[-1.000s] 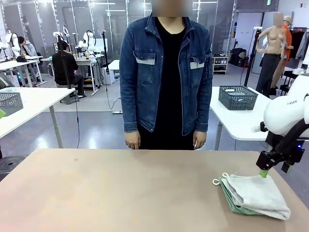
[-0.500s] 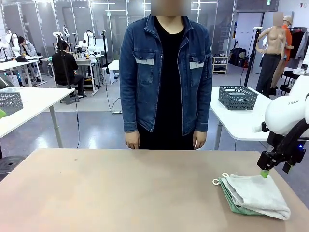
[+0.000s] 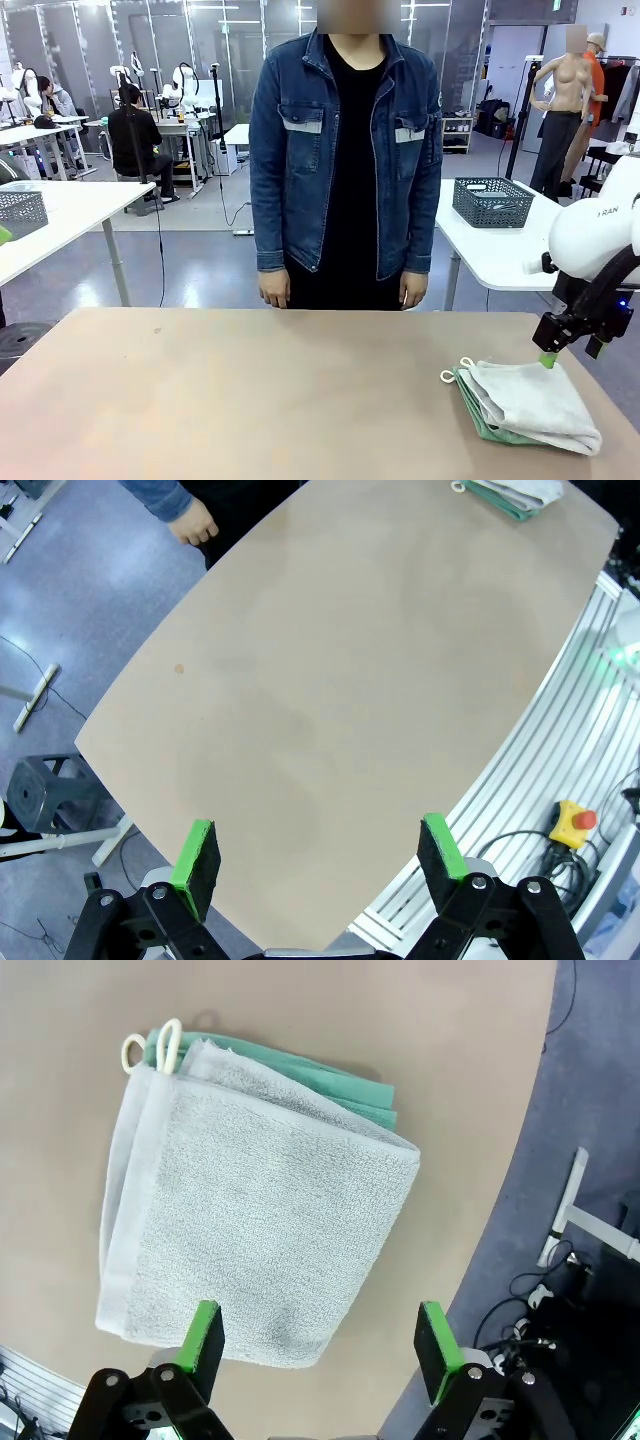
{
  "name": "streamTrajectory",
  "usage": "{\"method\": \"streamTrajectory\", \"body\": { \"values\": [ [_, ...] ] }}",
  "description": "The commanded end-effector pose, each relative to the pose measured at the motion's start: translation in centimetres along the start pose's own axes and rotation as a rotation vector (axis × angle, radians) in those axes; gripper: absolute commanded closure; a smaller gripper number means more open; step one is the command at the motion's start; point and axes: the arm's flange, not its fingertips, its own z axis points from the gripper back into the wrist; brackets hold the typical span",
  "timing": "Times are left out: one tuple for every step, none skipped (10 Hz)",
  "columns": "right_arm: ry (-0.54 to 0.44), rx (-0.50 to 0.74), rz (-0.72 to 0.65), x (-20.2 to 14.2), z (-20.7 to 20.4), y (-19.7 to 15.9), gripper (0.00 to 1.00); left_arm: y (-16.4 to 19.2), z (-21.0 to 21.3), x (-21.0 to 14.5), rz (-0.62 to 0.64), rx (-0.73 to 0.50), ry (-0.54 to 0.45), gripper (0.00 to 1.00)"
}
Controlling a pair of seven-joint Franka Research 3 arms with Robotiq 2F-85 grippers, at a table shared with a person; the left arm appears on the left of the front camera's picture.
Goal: Fold the towels and place them in the basket.
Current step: Stack the folded Towel with hook on the right side of the table.
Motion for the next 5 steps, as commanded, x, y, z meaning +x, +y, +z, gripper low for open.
{"method": "streamTrajectory", "body": {
  "values": [
    [0.0, 0.0, 0.0, 0.0, 0.0, 0.0, 0.04, 0.1, -0.1, 0.1, 0.005, 0.005, -0.002, 0.0],
    [-0.023, 0.043, 0.023, -1.9, 2.8, -0.2, 0.04, 0.1, -0.1, 0.1, 0.005, 0.005, -0.002, 0.0],
    [-0.092, 0.043, 0.058, -3.5, 8.6, -0.3, 0.04, 0.1, -0.1, 0.1, 0.005, 0.005, -0.002, 0.0],
    [-0.169, 0.017, 0.09, -4.8, 13.7, -0.4, 0.04, 0.1, -0.1, 0.1, 0.005, 0.005, -0.002, 0.0],
    [-0.21, 0.098, 0.128, -6.0, 18.0, -0.6, 0.04, 0.1, -0.1, 0.1, 0.005, 0.005, -0.002, 0.0]
  ]
}}
